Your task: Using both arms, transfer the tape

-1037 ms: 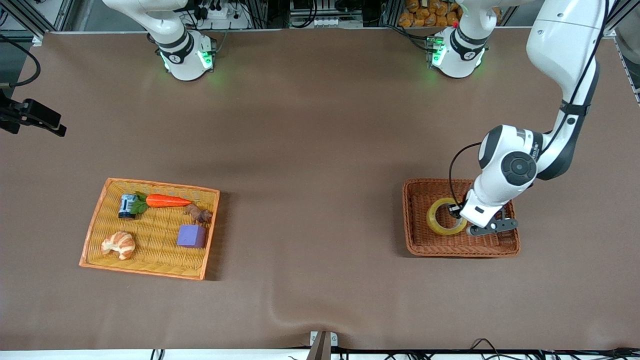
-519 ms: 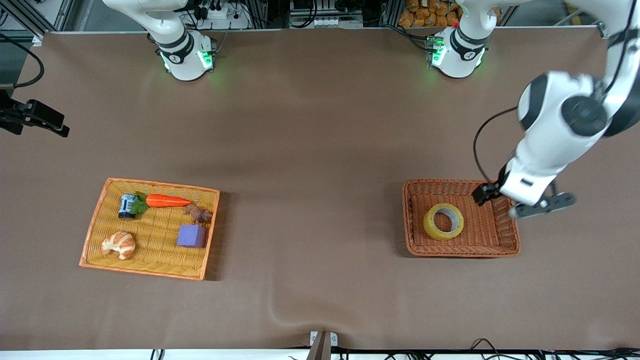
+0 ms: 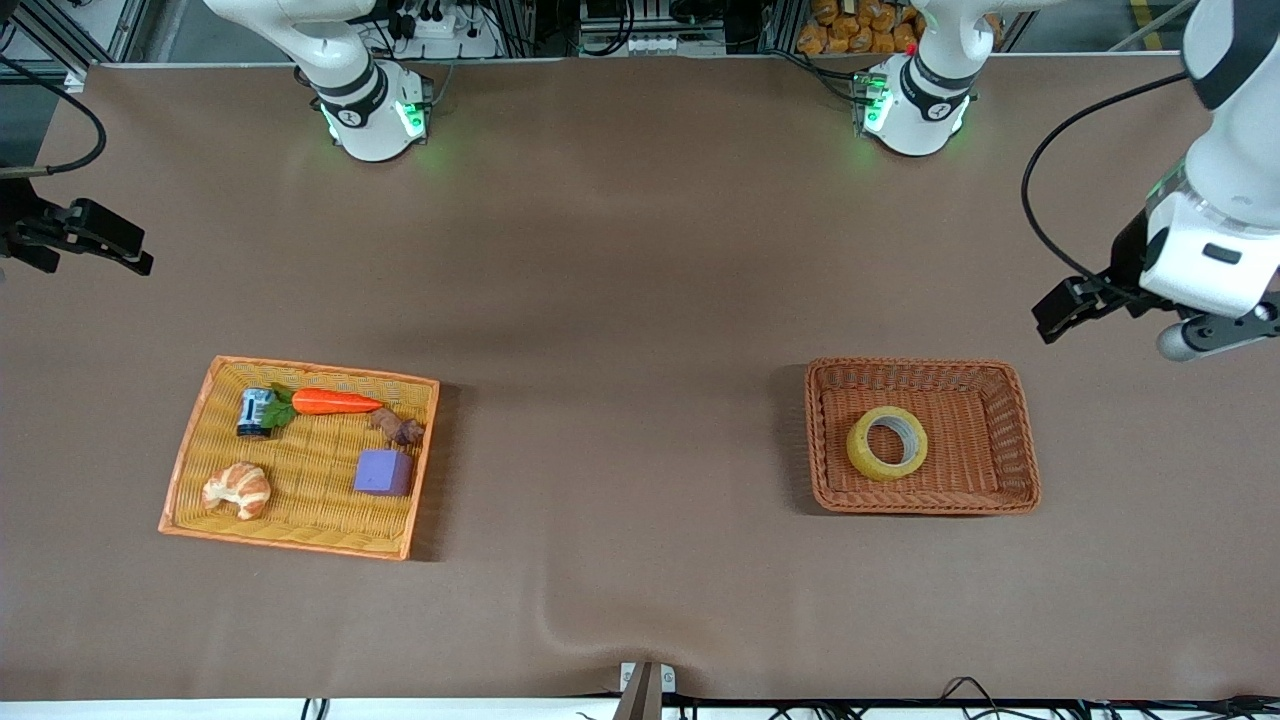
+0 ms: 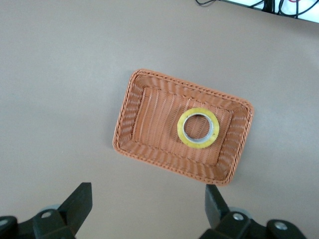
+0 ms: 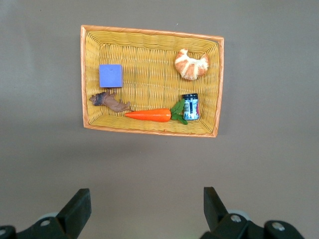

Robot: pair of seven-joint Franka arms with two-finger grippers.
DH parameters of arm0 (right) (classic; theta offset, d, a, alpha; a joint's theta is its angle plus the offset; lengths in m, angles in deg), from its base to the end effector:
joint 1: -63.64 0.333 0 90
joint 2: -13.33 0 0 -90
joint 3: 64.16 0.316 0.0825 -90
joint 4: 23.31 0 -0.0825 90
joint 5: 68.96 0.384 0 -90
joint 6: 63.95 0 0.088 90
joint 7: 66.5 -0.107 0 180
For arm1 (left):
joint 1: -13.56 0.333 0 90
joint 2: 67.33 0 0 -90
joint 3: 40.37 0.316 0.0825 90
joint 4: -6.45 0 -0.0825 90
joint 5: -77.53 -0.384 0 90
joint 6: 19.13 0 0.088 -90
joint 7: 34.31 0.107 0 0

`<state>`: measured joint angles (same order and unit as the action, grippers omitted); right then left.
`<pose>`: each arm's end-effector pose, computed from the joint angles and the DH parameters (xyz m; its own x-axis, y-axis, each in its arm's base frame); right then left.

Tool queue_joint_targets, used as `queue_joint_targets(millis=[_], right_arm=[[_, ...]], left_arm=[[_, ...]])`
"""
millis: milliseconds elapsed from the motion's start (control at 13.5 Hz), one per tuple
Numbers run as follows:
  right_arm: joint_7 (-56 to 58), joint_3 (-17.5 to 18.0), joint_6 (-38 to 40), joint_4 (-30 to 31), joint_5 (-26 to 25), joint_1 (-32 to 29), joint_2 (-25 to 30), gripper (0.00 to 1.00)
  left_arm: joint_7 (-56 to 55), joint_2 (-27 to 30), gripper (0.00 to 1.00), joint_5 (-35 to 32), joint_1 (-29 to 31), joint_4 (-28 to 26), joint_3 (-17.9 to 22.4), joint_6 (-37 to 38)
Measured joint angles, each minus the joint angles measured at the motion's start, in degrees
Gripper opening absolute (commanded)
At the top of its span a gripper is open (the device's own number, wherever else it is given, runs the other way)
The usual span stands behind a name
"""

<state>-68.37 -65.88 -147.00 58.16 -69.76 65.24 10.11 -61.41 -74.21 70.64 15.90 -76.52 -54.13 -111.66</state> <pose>0.5597 -0.0022 0.6521 0.9989 -0.0364 -0.0281 -0.0360 -0.9992 0.0165 0.5879 -0.0968 0.6199 0.9599 0.2669 0.0862 0.2723 -0.9604 -0.0588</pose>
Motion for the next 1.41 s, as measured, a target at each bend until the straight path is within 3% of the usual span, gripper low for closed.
queue_joint_targets(millis=[741, 1111, 1407], right_arm=[[-0.01, -0.02, 2.23, -0.08, 0.58, -0.11, 0.49, 1.0], [-0.01, -0.01, 2.67, -0.12, 0.77, -0.11, 2.04, 1.0], [0.0, -0.01, 2.69, -0.07, 0.8, -0.11, 2.08, 1.0]], left_arm=[[8.76, 4.28, 1.0, 3.98, 3.99, 0.67, 1.24, 9.22], [8.78, 7.61, 1.0, 3.98, 4.98, -10.01, 1.25, 1.03], [12.45, 8.37, 1.0, 3.98, 5.02, -10.56, 1.2, -0.19]])
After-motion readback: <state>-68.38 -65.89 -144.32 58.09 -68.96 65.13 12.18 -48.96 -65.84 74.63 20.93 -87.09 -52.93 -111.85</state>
